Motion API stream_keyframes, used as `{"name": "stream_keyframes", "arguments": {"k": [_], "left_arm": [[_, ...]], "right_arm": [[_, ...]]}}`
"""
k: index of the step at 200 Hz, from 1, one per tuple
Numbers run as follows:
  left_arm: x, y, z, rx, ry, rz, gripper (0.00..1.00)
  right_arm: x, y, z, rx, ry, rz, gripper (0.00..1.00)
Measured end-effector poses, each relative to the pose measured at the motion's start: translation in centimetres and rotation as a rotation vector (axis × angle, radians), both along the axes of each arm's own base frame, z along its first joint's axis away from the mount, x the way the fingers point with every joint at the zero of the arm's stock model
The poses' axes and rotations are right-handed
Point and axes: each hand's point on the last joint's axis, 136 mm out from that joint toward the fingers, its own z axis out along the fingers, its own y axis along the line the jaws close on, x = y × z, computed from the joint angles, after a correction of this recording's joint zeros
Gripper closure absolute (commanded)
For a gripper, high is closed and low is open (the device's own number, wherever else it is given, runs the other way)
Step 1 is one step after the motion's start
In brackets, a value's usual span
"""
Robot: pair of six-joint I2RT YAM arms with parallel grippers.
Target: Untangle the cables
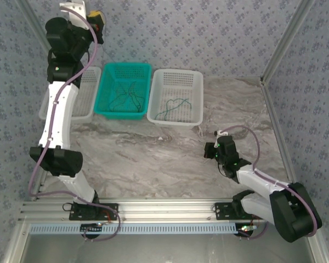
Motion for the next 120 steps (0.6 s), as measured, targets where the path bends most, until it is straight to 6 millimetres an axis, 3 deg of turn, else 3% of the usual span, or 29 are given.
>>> {"name": "stream_keyframes", "arguments": {"k": [23, 46, 58, 72, 83, 120], "left_arm": [[3.1, -0.4, -1.6, 0.028, 0.024, 0.005, 1.0], [6.6, -0.6, -7.2, 0.05, 0.147, 0.011, 0.99], [7.9, -0.6, -11.1, 0.058, 0.229, 0.023, 0.89], [9.0, -0.4, -15.0, 0.063, 0.322, 0.039, 0.69], [9.5, -0.3, -17.6, 0.073, 0.388, 0.048, 0.62], [9.7, 0.5, -21.8, 0.033, 0.535, 0.099, 0.42]], "right_arm": [[-0.1, -0.1, 0.3, 0.002, -0.007, 0.0, 0.93], [-0.2, -0.1, 0.6, 0.002, -0.011, 0.0, 0.93], [-0.3, -0.1, 0.8, 0.003, -0.016, 0.002, 0.93], [-0.3, -0.2, 1.0, 0.002, -0.022, 0.004, 0.93], [-0.4, -0.2, 1.2, 0.004, -0.027, 0.004, 0.93], [-0.5, -0.2, 1.8, 0.01, -0.043, 0.004, 0.92]]}}
